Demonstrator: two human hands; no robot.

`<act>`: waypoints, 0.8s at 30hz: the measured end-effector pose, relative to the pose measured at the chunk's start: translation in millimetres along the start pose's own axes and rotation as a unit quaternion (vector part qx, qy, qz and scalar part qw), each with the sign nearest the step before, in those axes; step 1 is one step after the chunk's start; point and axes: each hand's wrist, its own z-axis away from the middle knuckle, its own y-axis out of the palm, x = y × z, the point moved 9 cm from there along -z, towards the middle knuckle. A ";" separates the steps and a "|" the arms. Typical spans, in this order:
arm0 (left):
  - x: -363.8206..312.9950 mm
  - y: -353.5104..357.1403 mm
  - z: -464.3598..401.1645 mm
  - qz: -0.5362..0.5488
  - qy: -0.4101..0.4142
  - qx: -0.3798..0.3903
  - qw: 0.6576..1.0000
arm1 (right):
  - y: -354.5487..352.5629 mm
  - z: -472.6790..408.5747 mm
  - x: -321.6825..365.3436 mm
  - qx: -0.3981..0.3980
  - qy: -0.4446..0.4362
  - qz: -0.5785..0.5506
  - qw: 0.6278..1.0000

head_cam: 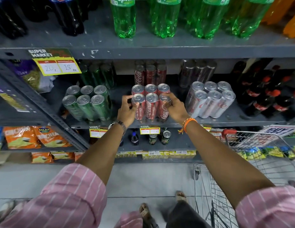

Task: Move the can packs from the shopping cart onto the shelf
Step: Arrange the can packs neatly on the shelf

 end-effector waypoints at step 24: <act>-2.6 1.4 1.0 -0.022 -0.003 0.002 1.000 | 2.0 12.4 11.9 -0.035 -0.022 0.031 0.999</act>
